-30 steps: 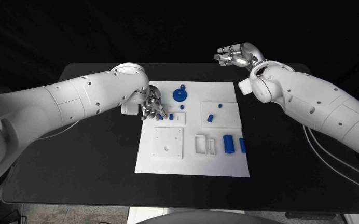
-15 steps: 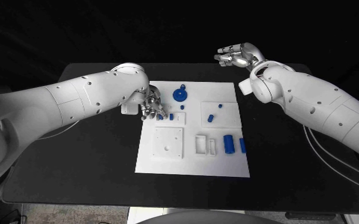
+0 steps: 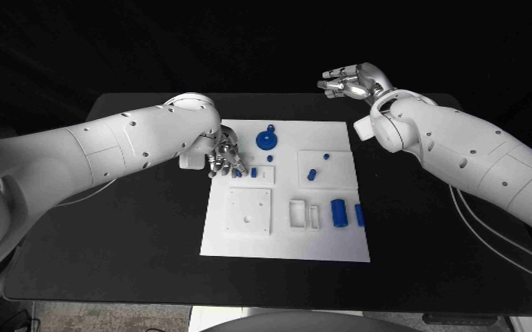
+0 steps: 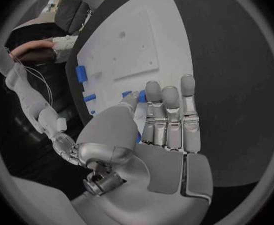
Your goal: Assemble the parts on the task board
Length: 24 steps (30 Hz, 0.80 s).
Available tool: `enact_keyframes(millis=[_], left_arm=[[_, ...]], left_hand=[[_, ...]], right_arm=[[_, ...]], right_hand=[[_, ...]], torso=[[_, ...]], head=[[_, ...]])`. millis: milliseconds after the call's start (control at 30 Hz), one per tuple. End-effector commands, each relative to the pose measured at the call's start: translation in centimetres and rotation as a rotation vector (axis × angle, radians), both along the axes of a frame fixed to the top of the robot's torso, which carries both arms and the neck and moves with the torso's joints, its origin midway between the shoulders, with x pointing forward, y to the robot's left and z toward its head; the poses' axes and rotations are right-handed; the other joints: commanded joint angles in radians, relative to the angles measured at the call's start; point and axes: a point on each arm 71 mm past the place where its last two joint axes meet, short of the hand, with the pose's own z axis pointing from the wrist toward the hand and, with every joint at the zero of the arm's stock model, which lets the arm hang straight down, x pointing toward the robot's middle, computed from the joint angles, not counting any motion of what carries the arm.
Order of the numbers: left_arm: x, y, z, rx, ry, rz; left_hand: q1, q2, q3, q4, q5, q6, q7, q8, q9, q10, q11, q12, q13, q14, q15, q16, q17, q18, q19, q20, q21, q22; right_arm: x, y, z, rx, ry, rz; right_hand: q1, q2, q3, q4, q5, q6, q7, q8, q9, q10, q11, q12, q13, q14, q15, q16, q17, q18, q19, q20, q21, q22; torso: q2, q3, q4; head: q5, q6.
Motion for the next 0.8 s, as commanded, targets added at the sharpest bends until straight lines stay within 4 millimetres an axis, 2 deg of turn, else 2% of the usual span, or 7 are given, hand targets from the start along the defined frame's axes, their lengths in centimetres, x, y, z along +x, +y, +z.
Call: enact_keyframes(millis=[33,633,800], left_arm=[[-0.68,0.64,-1.9,0.094,0.024,-0.008],[-0.59,0.84,-1.84,0.146,-0.002,-0.003],[-0.6,0.83,-1.85,0.15,-0.001,-0.004]], left_hand=[[-0.002,-0.008,-0.007,0.001,-0.006,-0.005,-0.001,-0.009,-0.002,0.001,0.005,0.003,-0.002,-0.007,-0.001,0.005,-0.002,-0.006,0.004,0.002,-0.003,0.02],[-0.014,-0.026,-0.037,0.011,-0.01,-0.001,0.0,-0.011,-0.007,-0.001,0.006,0.003,-0.004,-0.009,0.0,0.006,-0.004,-0.006,0.005,0.003,-0.008,0.02],[-0.018,-0.028,-0.043,0.015,-0.011,-0.001,0.001,-0.012,-0.008,-0.001,0.007,0.003,-0.004,-0.01,0.001,0.006,-0.004,-0.006,0.005,0.004,-0.01,0.02]], right_arm=[[-0.03,0.11,-0.01,-0.002,-0.001,0.013],[-0.1,0.15,-0.25,-0.002,0.004,0.014],[-0.1,0.14,-0.27,-0.002,0.004,0.013]], right_hand=[[-0.004,0.003,0.003,-0.005,0.001,-0.007,0.002,-0.002,-0.001,-0.005,-0.002,-0.003,-0.002,-0.007,-0.001,0.001,-0.001,-0.007,-0.006,-0.001,0.002,-0.001],[-0.004,0.003,0.003,-0.005,0.001,-0.007,0.002,-0.002,-0.001,-0.005,-0.002,-0.003,-0.002,-0.007,-0.001,0.001,-0.001,-0.007,-0.006,-0.001,0.002,-0.001],[-0.004,0.003,0.003,-0.005,0.001,-0.007,0.002,-0.002,-0.001,-0.005,-0.002,-0.003,-0.002,-0.007,-0.001,0.001,-0.001,-0.007,-0.006,-0.001,0.002,-0.001]], torso=[[0.0,0.0003,-0.0002],[0.0,-0.0005,-0.0001],[0.0,0.0003,-0.0004]], head=[[0.0,0.0],[0.0,0.0],[0.001,0.001]])
